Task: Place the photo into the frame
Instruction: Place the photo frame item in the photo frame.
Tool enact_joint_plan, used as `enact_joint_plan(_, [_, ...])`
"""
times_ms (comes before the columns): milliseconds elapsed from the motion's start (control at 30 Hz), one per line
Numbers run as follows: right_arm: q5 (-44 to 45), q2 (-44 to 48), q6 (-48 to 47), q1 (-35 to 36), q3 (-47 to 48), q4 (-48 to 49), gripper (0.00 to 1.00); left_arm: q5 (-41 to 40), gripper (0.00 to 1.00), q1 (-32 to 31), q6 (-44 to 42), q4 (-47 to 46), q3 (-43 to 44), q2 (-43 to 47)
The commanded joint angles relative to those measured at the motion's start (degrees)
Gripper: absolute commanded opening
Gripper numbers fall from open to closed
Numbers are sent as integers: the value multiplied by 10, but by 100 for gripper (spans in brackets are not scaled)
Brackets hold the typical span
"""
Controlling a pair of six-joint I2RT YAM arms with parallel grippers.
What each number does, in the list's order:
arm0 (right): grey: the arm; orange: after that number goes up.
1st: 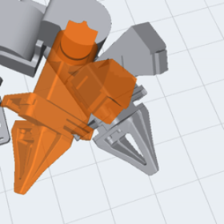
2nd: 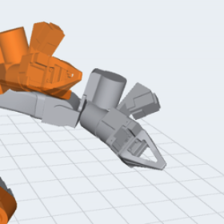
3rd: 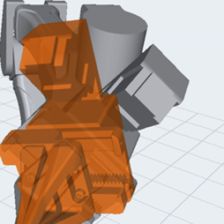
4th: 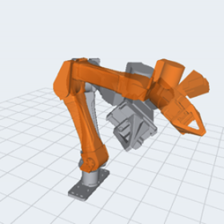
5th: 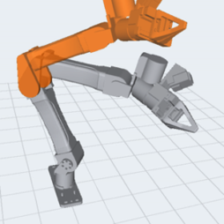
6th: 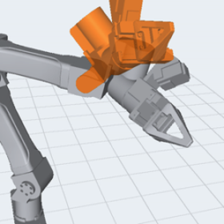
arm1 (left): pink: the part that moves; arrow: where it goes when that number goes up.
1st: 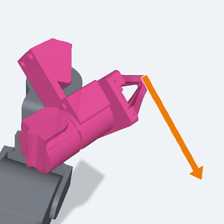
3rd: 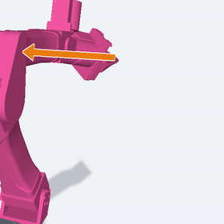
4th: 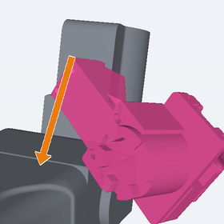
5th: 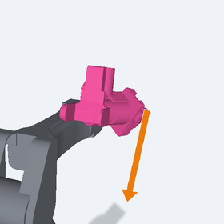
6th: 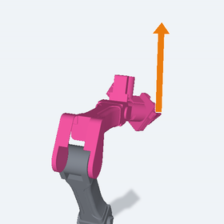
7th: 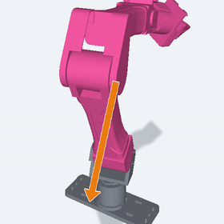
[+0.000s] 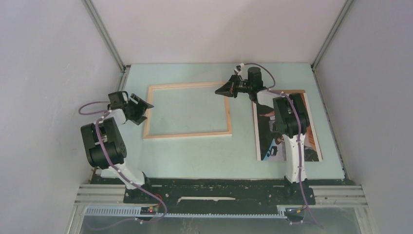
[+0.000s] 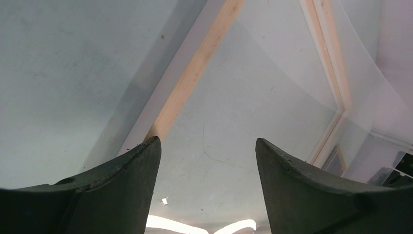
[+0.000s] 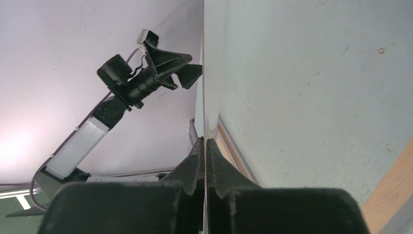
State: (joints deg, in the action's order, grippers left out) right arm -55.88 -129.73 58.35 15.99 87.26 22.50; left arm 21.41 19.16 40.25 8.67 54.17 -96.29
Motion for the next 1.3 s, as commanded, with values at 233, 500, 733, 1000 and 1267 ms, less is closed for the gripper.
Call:
enact_joint_plan(233, [-36, -12, 90, 3, 22, 90, 0, -45, 84, 3, -52, 11, 19, 58])
enact_joint_plan(500, [-34, -25, 117, 7, 21, 111, 0, -1, 87, 7, -13, 0, 29, -38])
enact_joint_plan(733, [-36, -22, 144, 11, 14, 132, 0, 41, 87, 7, 8, -31, 15, -46])
enact_joint_plan(1000, [-38, -5, 189, 7, 4, 179, 0, 43, 87, 6, 9, -37, 5, -23])
enact_joint_plan(1267, [-35, -3, 179, 7, 4, 166, 0, 54, 87, 2, 16, -47, -2, -23])
